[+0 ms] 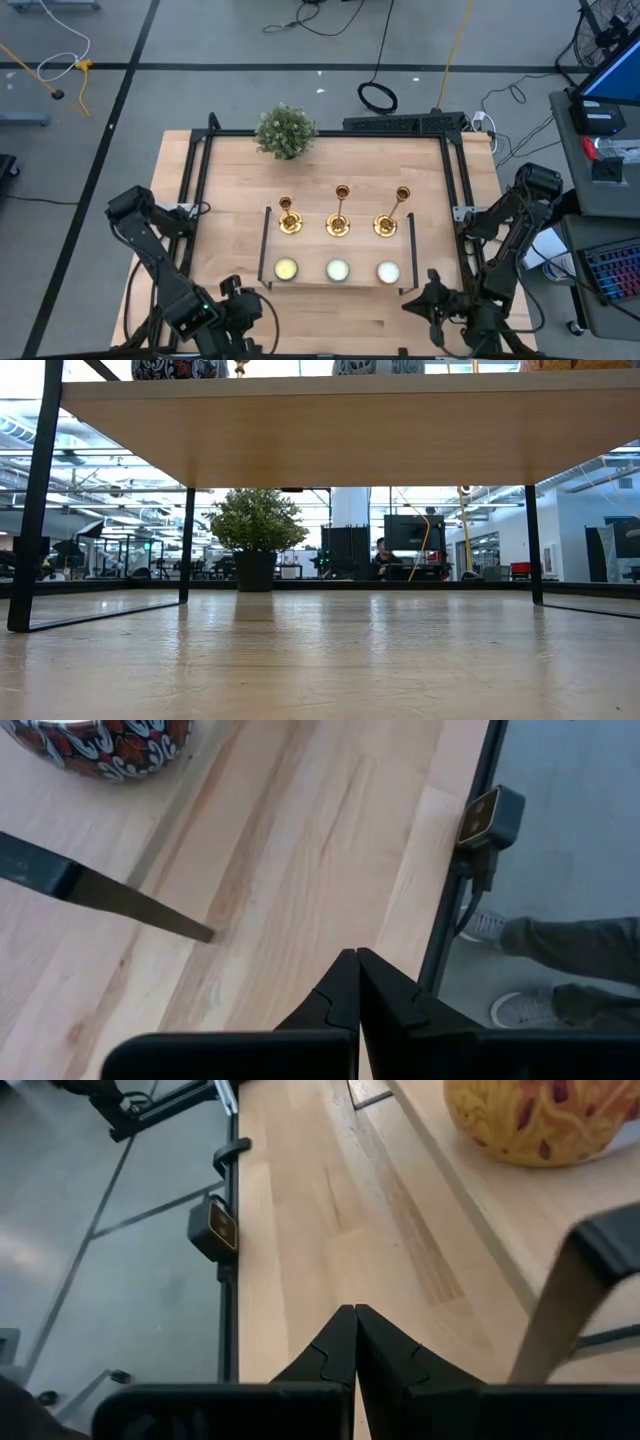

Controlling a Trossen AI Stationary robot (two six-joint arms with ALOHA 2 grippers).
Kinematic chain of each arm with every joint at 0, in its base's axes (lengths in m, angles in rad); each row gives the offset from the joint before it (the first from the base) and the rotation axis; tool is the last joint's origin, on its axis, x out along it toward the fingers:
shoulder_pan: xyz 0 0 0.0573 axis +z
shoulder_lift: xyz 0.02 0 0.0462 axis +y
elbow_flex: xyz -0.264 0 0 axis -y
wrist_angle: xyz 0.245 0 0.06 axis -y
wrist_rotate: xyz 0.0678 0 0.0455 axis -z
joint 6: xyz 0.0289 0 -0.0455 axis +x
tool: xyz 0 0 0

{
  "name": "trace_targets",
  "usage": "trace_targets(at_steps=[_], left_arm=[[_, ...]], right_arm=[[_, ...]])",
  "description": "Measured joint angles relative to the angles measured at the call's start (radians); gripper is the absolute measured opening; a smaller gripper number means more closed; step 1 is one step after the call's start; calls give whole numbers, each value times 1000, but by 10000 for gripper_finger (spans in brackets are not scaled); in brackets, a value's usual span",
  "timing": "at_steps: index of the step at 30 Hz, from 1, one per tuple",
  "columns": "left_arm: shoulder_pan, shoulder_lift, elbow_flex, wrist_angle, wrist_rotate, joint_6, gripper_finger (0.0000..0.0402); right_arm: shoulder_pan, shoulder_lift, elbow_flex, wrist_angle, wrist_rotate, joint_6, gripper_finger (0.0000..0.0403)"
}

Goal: Pick & Place candle stick holders
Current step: Adjust the shelf

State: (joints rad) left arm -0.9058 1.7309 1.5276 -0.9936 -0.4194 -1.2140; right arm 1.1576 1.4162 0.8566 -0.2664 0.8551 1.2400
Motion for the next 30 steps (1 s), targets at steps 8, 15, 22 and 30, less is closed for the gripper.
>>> trace_targets(at_steps=[8, 15, 22, 30], left_arm=[[0, 0, 0, 1, 0, -2, 0], [0, 0, 0, 1, 1, -3, 0], [0, 0, 0, 0, 2, -3, 0], [0, 0, 0, 1, 3, -7, 0]], right_arm=[[-7, 0, 0, -32, 4, 17, 0], [-23, 0, 0, -46, 4, 15, 0], [-27, 0, 0, -72, 3, 18, 0], [-35, 0, 0, -102, 3, 31, 0]])
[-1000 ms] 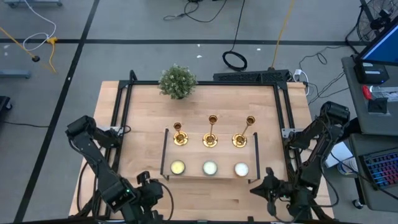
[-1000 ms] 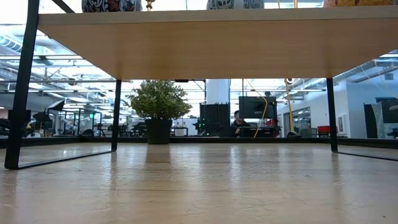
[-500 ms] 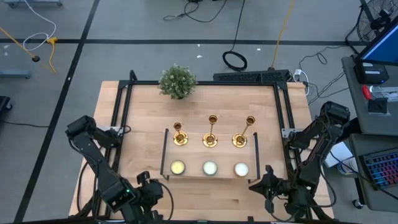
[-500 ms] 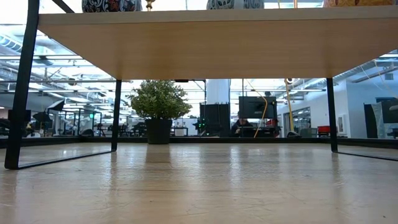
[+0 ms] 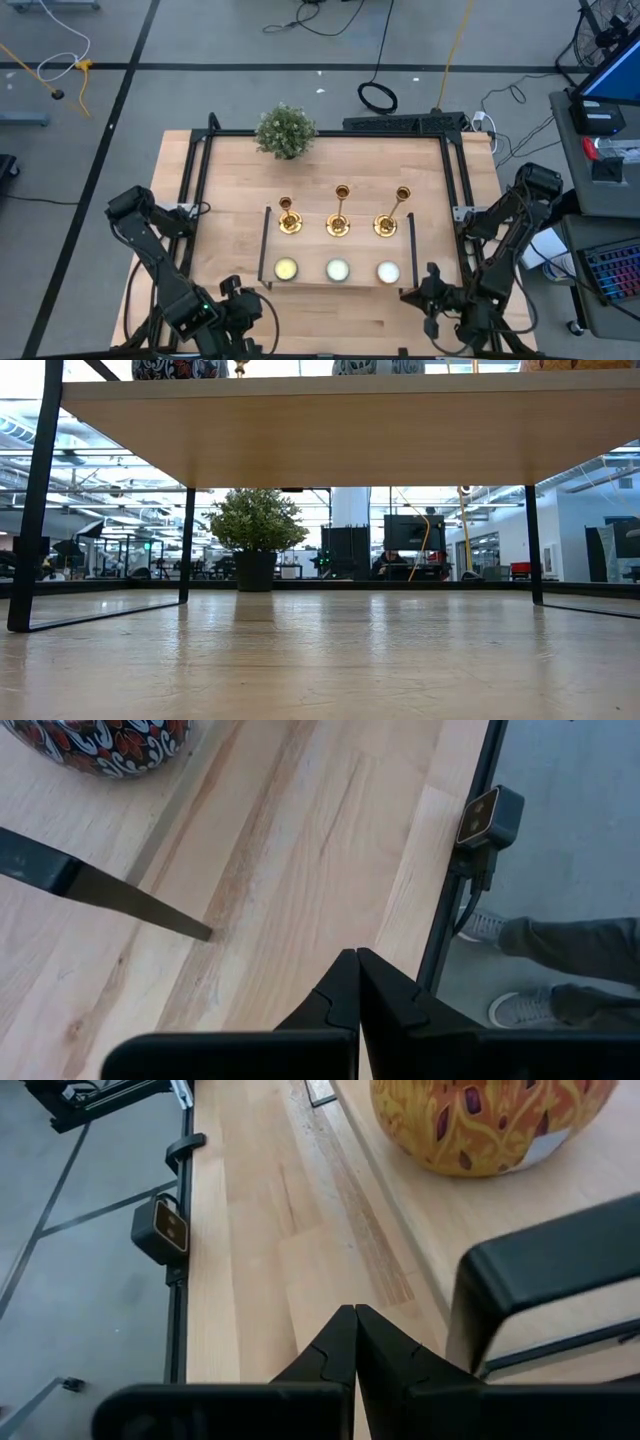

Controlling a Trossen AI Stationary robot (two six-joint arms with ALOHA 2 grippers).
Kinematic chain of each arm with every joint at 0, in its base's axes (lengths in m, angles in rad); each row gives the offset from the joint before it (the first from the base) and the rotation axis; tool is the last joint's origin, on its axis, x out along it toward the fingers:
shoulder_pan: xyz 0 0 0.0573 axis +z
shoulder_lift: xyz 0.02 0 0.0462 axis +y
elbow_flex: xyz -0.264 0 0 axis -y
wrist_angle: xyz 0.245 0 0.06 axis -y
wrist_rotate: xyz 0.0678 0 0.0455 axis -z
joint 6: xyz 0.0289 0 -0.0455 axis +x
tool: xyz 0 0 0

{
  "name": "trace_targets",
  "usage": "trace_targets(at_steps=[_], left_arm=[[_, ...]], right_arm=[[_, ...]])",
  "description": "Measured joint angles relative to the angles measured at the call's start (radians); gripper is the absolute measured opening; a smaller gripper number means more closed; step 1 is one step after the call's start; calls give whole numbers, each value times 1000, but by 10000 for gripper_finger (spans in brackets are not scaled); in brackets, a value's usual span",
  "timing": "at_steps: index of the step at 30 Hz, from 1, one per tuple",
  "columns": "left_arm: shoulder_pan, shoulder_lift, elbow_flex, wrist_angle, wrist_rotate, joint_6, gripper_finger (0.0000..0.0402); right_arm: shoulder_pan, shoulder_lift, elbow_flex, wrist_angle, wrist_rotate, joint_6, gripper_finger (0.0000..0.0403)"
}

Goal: Pick & Place candle stick holders
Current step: Adjust the shelf, then return to Home Position

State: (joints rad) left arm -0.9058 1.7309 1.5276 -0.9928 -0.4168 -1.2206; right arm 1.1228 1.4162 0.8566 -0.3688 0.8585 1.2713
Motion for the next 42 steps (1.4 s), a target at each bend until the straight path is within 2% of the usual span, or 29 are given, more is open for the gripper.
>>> trace_targets(at_steps=[19, 25, 28, 33, 42], left_arm=[[0, 0, 0, -7, 0, -5, 0], [3, 0, 1, -143, -1, -73, 0], [9, 0, 1, -177, -1, -76, 0], [20, 0, 1, -178, -3, -55, 0], [12, -18, 1, -175, -3, -39, 0]], right_arm=[[-36, 0, 0, -34, -1, -1, 0], [-36, 0, 0, 12, 0, -17, 0], [-36, 0, 0, 75, -7, -64, 0], [-35, 0, 8, 163, -80, -137, 0], [-36, 0, 156, 173, -101, -344, 0]])
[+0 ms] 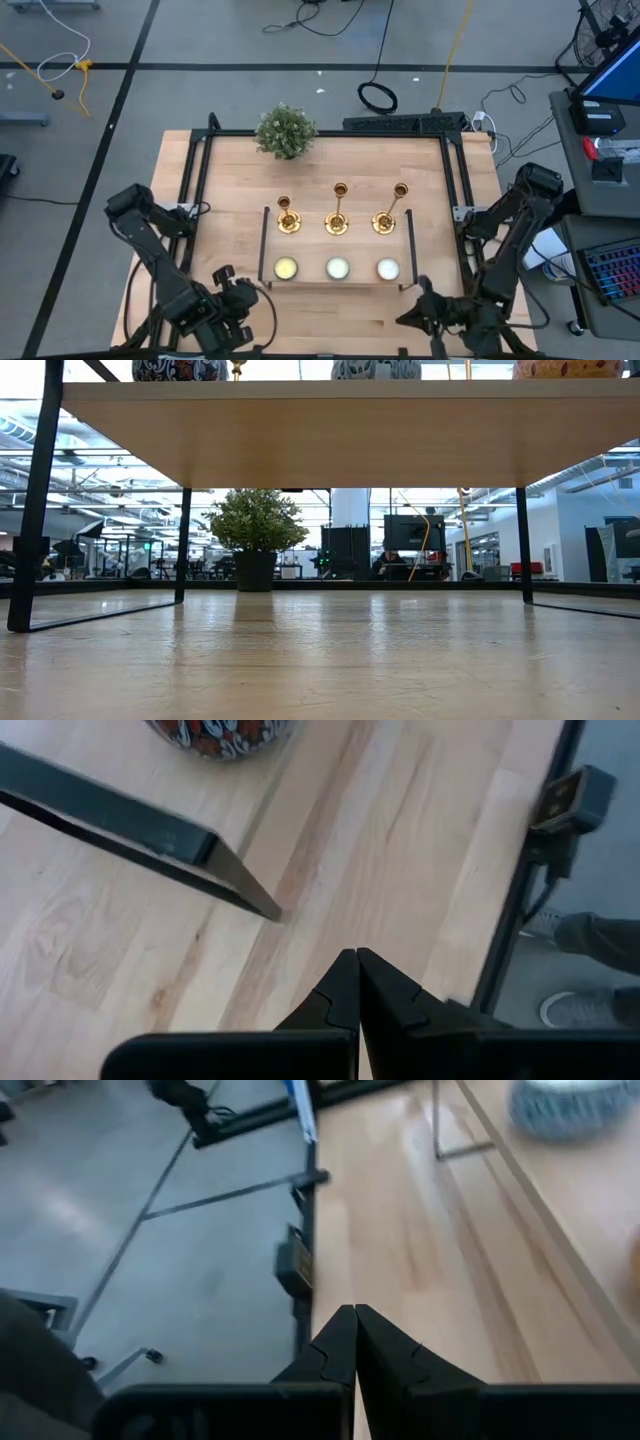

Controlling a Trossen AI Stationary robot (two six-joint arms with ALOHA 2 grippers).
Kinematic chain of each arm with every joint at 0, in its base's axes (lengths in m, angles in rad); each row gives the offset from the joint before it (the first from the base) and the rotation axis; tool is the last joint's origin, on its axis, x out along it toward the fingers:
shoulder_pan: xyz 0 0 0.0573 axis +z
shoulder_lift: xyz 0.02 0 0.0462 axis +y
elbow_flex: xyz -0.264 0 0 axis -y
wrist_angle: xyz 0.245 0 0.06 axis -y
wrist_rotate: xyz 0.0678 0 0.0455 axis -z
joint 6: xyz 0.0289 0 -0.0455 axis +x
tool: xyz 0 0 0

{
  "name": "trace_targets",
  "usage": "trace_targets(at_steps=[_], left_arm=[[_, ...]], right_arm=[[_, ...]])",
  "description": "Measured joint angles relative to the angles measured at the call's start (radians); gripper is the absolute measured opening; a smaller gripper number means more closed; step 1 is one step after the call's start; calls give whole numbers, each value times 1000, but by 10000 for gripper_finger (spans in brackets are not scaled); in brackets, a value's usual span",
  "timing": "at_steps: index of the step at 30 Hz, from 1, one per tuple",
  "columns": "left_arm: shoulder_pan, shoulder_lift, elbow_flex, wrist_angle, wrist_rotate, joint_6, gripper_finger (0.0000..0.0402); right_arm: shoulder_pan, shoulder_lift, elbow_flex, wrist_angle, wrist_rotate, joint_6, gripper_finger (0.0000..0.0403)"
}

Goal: Pick & Place candle stick holders
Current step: Return to Home Position

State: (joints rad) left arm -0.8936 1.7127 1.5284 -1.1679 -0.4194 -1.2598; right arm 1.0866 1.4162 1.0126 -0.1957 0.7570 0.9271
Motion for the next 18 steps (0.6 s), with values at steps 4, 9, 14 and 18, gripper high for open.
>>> trace_targets(at_steps=[4, 9, 14, 18], left_arm=[[-15, -11, 0, -5, 1, -1, 0], [-16, -11, 0, -9, 8, -2, 0], [-16, -30, 0, -7, -2, 11, 0], [-10, -109, 0, -6, -64, 24, 0]], right_arm=[[0, 0, 70, -2, 0, -88, 0], [-1, 0, 141, -3, 45, -199, 0], [-24, -23, 204, 2, 190, -368, 0], [-68, -77, 236, 89, 207, -508, 0]])
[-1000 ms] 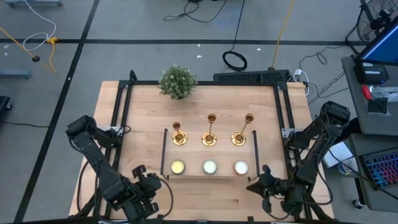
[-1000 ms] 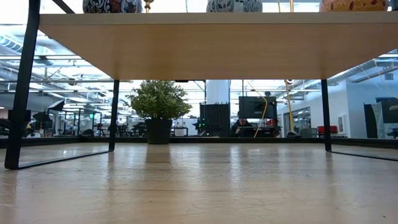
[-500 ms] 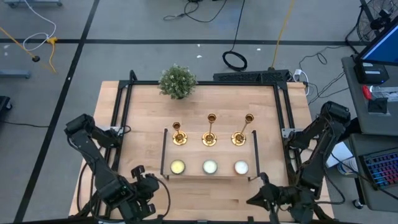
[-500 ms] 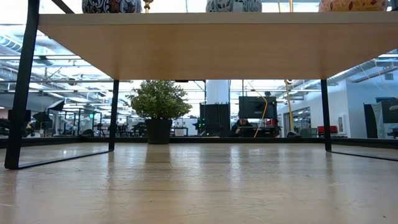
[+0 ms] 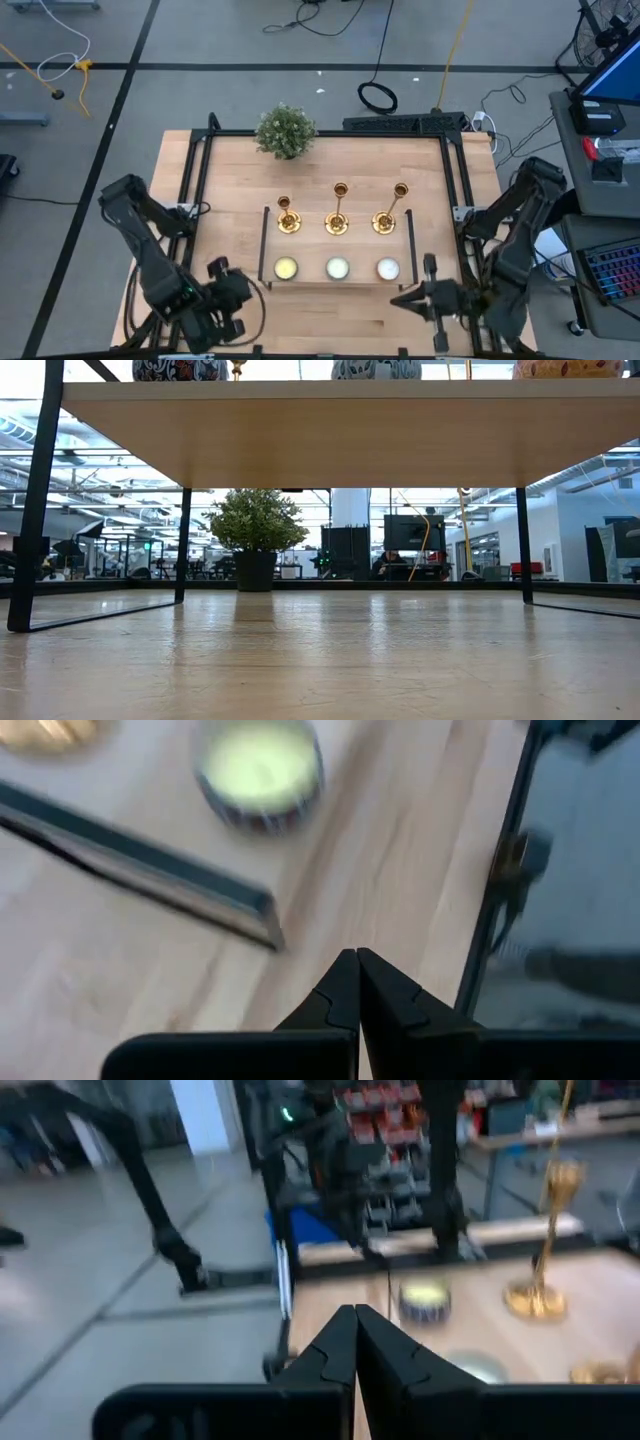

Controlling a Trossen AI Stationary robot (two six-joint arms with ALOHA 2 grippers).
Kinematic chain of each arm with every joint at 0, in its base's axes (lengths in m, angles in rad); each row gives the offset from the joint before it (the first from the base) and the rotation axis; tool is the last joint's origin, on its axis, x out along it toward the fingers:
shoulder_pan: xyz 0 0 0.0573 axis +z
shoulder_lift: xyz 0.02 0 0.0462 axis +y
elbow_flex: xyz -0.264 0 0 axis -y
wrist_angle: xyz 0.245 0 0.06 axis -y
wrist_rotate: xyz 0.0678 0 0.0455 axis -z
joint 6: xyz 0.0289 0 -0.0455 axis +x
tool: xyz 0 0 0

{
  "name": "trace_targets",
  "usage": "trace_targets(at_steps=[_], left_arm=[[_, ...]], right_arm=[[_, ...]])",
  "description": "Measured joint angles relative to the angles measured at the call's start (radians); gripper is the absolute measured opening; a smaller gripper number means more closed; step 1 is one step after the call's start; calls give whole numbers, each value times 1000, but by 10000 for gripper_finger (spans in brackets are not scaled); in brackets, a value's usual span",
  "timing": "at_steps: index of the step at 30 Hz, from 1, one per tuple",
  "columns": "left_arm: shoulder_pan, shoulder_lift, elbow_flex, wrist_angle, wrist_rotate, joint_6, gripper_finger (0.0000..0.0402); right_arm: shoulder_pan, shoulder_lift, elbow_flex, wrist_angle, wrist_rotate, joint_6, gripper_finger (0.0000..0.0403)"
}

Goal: Pick & Place candle stick holders
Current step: Return to Home Position

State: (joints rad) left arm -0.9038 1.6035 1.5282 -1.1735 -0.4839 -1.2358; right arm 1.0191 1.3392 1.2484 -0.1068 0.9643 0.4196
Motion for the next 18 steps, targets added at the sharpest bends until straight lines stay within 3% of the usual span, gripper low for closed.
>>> trace_targets(at_steps=[5, 9, 18], left_arm=[[-12, -127, 0, -2, -174, 13, 0], [-16, -194, 0, 0, -273, 44, 0], [16, -220, 0, -1, -292, 90, 0]], right_arm=[[-18, -59, 1, 163, -53, -250, 0], [-18, -93, 1, 177, -51, -356, 0], [-21, -109, 0, 160, -47, -412, 0]])
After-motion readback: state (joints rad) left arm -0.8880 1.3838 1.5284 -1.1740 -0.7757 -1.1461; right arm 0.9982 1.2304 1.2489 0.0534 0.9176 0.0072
